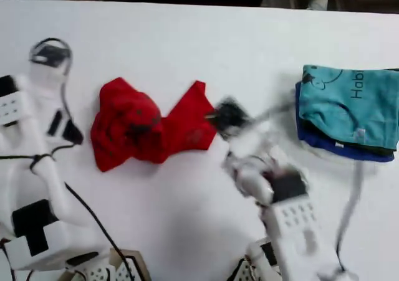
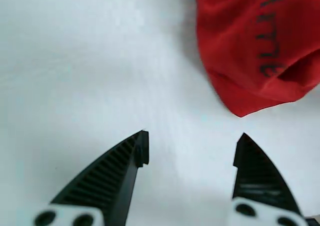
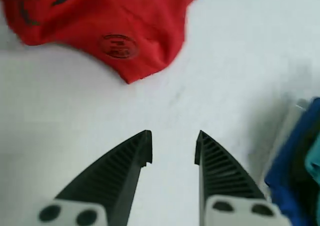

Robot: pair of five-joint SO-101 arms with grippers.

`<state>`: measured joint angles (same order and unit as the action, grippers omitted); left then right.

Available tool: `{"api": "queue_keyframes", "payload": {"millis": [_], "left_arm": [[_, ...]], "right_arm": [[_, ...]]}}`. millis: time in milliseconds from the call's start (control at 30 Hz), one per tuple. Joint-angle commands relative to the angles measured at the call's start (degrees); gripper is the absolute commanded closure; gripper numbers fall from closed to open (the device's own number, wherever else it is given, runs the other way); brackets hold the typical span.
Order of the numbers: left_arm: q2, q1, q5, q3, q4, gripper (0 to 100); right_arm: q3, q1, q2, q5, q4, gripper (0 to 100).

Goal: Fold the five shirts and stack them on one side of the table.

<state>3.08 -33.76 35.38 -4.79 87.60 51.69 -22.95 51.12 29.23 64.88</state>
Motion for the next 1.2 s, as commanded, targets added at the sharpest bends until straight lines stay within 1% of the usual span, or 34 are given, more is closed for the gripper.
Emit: {"api": "queue_keyframes", "payload": {"millis": [0,67,133,200,300,400,500,600,667,767,800,867,900,1033,1167], "left_arm": [[2.7,-7.1,0.1,3.4,0.3,71],[2.5,-11.9,1.3,4.0,0.0,71],[2.4,-16.2,5.0,4.0,0.0,71],[2.4,-20.5,7.7,4.0,0.0,71],[2.4,-25.7,10.6,3.8,-0.5,71],[2.3,-29.0,12.8,3.7,-2.5,71],[2.3,-30.9,13.5,3.7,-3.6,71],[2.3,-31.6,14.2,3.7,-3.6,71],[2.3,-31.6,14.2,3.7,-3.6,71],[2.3,-31.2,14.1,3.7,-3.6,71],[2.3,-31.0,14.0,3.7,-3.6,71],[2.2,-30.3,13.9,3.6,-3.5,71],[2.2,-30.2,13.9,3.5,-3.5,71],[2.2,-27.7,13.9,-0.6,-3.5,71],[2.2,-24.1,13.9,-7.0,-4.0,71]], "right_arm": [[-8.0,-12.2,-14.4,-0.5,-1.2,85.1],[-10.5,-16.1,-21.5,-0.5,-4.5,85.1],[-13.3,-18.0,-28.7,-2.0,-7.6,85.1],[-17.1,-18.9,-35.4,-5.2,-8.7,85.1],[-23.8,-21.6,-43.6,-7.5,-8.6,85.1],[-29.2,-25.2,-50.5,-7.8,-8.3,85.1],[-32.8,-27.8,-55.9,-7.8,-8.5,85.1],[-36.4,-27.9,-61.2,-7.8,-8.7,85.1],[-39.5,-25.9,-64.7,-7.8,-8.6,85.1],[-44.6,-20.1,-69.1,-7.6,-7.8,86.1],[-46.5,-17.5,-70.4,-7.5,-7.3,89.1],[-50.6,-12.4,-72.2,-7.4,-5.9,99.5],[-52.7,-9.8,-72.7,-7.4,-5.0,97.2],[-61.4,-1.4,-72.7,-7.3,-0.3,97.6],[-69.5,4.1,-72.0,-7.2,5.0,97.6]]}}
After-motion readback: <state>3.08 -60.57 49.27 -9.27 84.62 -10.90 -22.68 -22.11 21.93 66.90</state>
